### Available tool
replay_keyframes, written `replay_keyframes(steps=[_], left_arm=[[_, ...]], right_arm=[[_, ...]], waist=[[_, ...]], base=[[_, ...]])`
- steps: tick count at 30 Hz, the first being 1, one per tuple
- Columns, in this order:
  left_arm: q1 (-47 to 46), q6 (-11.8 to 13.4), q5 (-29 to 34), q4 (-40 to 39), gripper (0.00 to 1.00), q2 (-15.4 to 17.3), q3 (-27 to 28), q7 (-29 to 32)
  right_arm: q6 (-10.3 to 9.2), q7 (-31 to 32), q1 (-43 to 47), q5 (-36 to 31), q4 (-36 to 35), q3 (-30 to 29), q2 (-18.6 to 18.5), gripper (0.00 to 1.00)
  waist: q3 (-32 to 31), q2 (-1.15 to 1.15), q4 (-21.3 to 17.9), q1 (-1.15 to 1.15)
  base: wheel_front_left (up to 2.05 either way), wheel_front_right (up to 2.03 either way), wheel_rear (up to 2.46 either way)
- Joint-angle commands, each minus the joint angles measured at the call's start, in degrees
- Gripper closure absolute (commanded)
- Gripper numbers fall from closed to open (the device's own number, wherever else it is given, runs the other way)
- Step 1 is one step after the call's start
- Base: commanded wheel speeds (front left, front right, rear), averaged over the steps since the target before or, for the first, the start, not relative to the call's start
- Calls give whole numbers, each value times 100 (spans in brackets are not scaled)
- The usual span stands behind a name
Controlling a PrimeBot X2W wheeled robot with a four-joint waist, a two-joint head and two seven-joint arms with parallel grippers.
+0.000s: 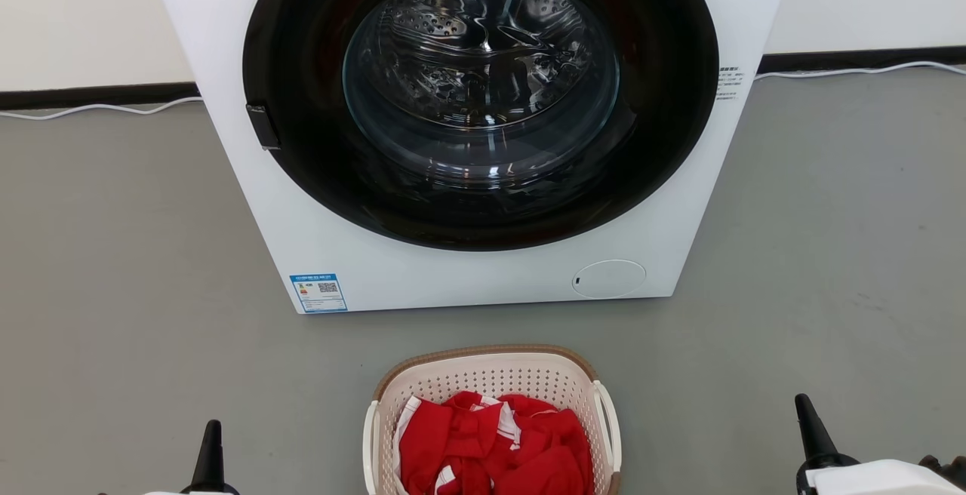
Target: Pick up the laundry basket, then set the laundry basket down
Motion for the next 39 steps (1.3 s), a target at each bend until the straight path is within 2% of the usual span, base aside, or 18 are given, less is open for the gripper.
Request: replay_keyframes(steps=[1, 32, 39], left_arm=[[-320, -66, -231, -105, 100, 90, 169, 49], [-701, -184, -2166, -18, 100, 108, 400, 545], [-705, -186, -2186, -17, 100, 108, 402, 550]], right_arm=[[12, 85, -310, 200, -174, 28, -100, 100], [14, 594, -473, 2033, -263, -285, -106, 100], [14, 611, -476, 2040, -262, -303, -95, 100]], waist=[[0, 0, 3, 0], [-2, 0, 56, 0], [-2, 0, 57, 0]], base=[[0, 0, 0], [0, 0, 0], [0, 0, 0]])
